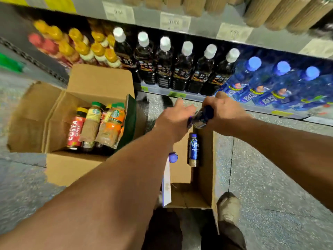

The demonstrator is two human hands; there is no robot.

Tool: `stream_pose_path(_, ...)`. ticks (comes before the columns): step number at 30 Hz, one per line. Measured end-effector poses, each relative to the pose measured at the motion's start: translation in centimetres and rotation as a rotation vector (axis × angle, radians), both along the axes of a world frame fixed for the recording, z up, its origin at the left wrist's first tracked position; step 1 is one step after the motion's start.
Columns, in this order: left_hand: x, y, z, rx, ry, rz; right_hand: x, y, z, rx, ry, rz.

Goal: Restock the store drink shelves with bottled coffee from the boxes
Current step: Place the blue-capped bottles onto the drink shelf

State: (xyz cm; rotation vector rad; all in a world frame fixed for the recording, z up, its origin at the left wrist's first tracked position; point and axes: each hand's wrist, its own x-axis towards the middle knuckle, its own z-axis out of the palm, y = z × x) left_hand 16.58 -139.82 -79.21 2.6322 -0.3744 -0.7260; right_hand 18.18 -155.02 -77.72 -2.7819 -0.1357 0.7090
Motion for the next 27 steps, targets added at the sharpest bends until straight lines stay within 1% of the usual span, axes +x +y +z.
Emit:
stream_pose_path(3, 0.4, 0.7, 4.6, -0.035, -0.042, -0.063, -0.4, 0.1, 4.7, 0.04, -0.029, 0.009)
stream_pose_path(6, 0.3, 1.2, 9.0, -0.05, -0.078, -0.079, -1.0, 0.2, 9.8, 0.067, -0.059, 0.063)
stream_pose_path(10, -0.3, 1.8, 15.8, -0.042, -0.08, -0.067, -2.2, 0.1, 17.1, 0.034, -0.094, 0.167)
stream_pose_path(15, -2.2, 2.0, 26.0, -0.097, -0.099, -0.034, -3.8, 0.1, 27.0, -0.013, -0.122, 0.269)
stream_pose_path(17, -3.0, 1.4, 30.2, -0.078, -0.134, -0.054, -4.4, 0.4, 31.0, -0.014, -0.128, 0.274)
stream_pose_path(27, -8.1, 1.1, 50.5, 0.032, -0.289, -0.044, -7.8, 1.0, 51.5, -0.085, -0.33, 0.368)
